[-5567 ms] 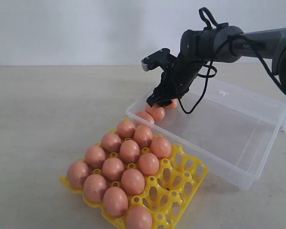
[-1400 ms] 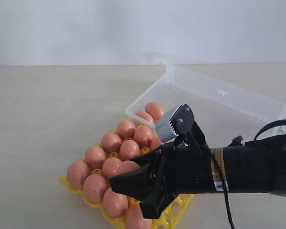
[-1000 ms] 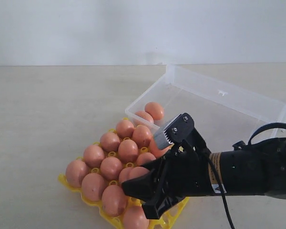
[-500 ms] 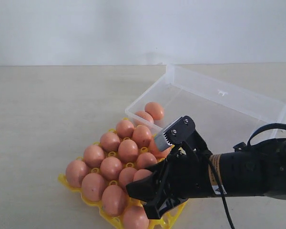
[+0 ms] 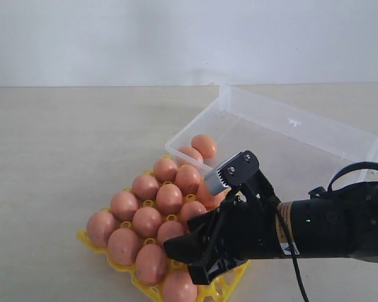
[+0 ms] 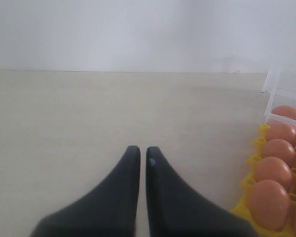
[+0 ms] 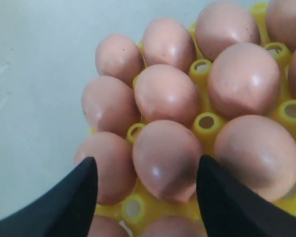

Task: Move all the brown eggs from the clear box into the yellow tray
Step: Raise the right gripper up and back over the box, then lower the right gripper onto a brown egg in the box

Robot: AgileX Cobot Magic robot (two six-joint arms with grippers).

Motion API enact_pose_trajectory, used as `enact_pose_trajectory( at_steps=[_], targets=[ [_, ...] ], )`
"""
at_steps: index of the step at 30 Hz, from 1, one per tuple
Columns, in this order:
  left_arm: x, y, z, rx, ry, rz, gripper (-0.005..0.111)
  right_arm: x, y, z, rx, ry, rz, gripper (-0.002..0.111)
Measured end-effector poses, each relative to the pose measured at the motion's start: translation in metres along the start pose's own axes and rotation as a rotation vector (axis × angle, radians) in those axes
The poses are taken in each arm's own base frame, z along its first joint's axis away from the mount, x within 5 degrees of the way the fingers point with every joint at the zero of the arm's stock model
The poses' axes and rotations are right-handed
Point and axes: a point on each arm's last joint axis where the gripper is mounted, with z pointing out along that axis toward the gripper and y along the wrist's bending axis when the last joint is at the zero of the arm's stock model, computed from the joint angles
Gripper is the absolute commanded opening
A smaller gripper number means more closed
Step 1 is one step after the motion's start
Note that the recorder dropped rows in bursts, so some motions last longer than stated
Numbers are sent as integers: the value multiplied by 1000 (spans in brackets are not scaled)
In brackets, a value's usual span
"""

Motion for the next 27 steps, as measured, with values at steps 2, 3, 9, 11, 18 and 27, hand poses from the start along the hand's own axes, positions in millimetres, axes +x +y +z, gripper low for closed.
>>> enact_pose_trajectory(
  at_steps=[2,3,9,11,18,27],
  targets=[
    [0,0,0,0,0,0,4,-11,6,-6,-29,-63,-3,52],
    [0,0,0,0,0,0,4,-21,12,-12,-50,-128,-12,52],
    [0,0,0,0,0,0,4,-86,32,-63,-4,-533,70,12],
    [0,0,0,0,0,0,4,-107,34,-75,60,-595,59,0],
    [0,0,0,0,0,0,4,-175,3,-72,471,-361,88,1],
    [0,0,0,0,0,0,4,-202,-45,-24,698,447,-58,1]
  ],
)
